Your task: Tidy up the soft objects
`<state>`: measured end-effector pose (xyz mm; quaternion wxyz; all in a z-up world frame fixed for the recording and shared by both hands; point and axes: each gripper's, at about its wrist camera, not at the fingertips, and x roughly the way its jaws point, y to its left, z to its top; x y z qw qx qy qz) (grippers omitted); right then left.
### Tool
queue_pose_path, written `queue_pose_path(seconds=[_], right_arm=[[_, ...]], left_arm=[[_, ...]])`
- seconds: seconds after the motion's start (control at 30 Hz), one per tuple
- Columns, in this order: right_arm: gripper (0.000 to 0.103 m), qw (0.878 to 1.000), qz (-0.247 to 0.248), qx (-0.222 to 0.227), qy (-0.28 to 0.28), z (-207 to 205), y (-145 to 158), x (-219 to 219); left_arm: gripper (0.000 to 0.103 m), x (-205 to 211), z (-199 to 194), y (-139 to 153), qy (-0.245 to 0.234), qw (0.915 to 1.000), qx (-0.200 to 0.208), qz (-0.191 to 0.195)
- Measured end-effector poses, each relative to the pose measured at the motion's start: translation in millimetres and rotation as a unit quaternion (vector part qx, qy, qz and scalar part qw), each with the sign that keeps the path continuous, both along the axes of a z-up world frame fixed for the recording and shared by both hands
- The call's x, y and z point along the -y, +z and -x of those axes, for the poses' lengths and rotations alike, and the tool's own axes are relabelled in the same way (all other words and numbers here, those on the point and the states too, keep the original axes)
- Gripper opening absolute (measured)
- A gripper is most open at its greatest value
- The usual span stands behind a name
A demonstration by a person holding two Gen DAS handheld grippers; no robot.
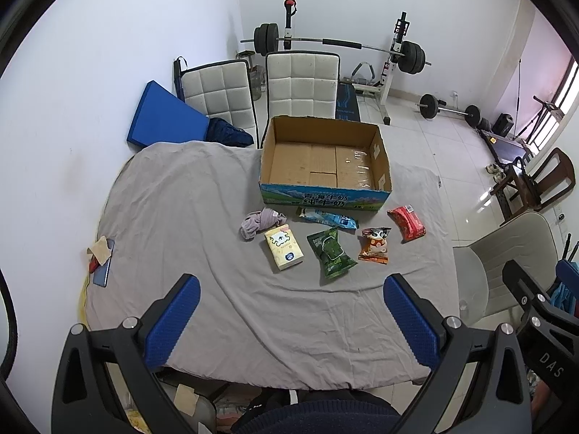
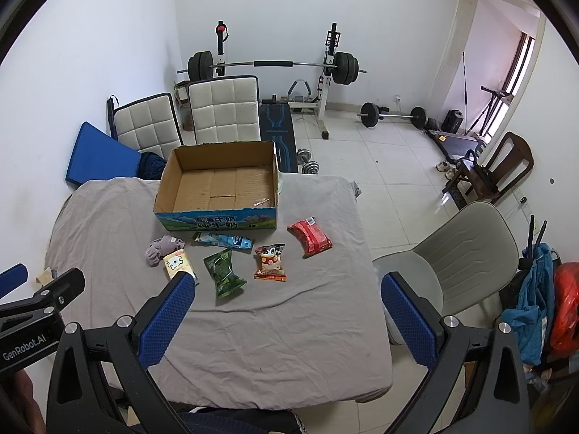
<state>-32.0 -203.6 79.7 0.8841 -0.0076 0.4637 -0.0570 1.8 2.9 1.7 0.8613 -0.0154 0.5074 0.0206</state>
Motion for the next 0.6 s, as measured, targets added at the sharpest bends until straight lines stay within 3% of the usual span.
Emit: queue_pose_path(seconds=[0.6], right_arm=[[0.103, 1.000, -0.002, 0.000, -0.001, 0.3, -5.2, -8.1]], left_arm=[[0.103, -8.0, 2.1, -3.0, 0.003, 1.0000, -0.003, 0.003]])
